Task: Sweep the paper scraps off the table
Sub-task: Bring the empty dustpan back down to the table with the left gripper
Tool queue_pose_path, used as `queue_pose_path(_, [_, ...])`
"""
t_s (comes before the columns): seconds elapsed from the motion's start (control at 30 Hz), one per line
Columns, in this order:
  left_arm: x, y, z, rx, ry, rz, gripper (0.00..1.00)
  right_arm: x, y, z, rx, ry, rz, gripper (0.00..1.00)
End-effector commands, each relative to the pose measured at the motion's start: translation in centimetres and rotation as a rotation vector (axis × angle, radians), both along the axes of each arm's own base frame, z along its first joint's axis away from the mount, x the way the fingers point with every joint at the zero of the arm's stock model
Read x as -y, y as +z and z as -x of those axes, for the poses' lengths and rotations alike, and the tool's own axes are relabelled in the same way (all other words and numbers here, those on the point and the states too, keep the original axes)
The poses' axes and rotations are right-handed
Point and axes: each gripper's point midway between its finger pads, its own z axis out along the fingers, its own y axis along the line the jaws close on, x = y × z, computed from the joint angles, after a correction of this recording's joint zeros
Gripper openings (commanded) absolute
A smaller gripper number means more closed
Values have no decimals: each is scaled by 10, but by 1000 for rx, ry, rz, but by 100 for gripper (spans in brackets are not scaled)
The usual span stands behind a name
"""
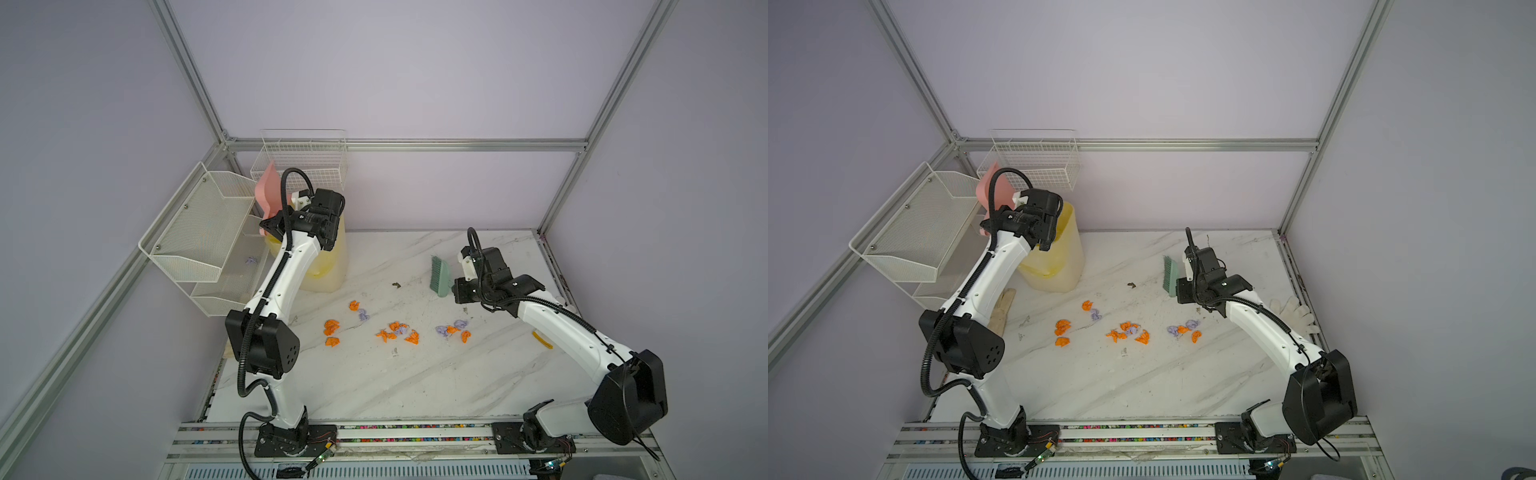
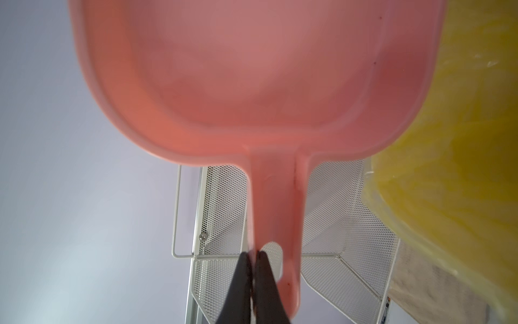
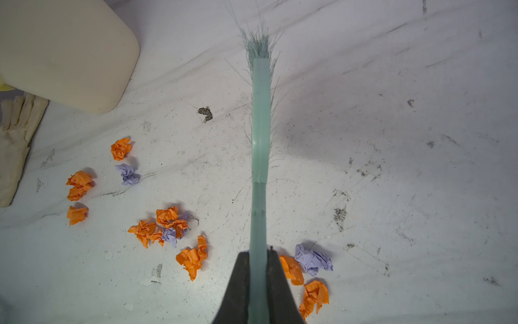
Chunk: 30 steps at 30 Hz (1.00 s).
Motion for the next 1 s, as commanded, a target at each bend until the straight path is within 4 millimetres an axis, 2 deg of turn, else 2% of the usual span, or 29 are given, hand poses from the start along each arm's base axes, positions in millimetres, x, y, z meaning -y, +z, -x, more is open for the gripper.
queue_pose_path(0.0, [-1,6,6,32,7,-8,0,-2,8,-4,33,7,-16,0])
queue_pose_path(0.17, [9,5,10,80,-62,87,0,-3,9,-4,32,14,-24,0])
queue_pose_path(0.37, [48,-5,16,158,-219,528,0,-7,7,-4,21,30,-35,0])
queue_pose_path(0.53, [82,-8,22,152,-322,747,0,-6,9,-2,22,20,-42,0])
queue_pose_path(0.6, [100,-12,25,133,-369,833,0,-6,11,-3,25,13,-48,0])
queue_pose_path(0.7, [136,-25,31,67,-452,981,0,-10,18,-4,30,18,-69,0])
queue_pose_path(0.8, [167,-39,35,-6,-504,1038,0,-9,27,-10,41,-4,-74,0])
queue_pose_path(0.97, [233,-64,45,-160,-632,1236,0,-3,44,-21,65,-44,-96,0])
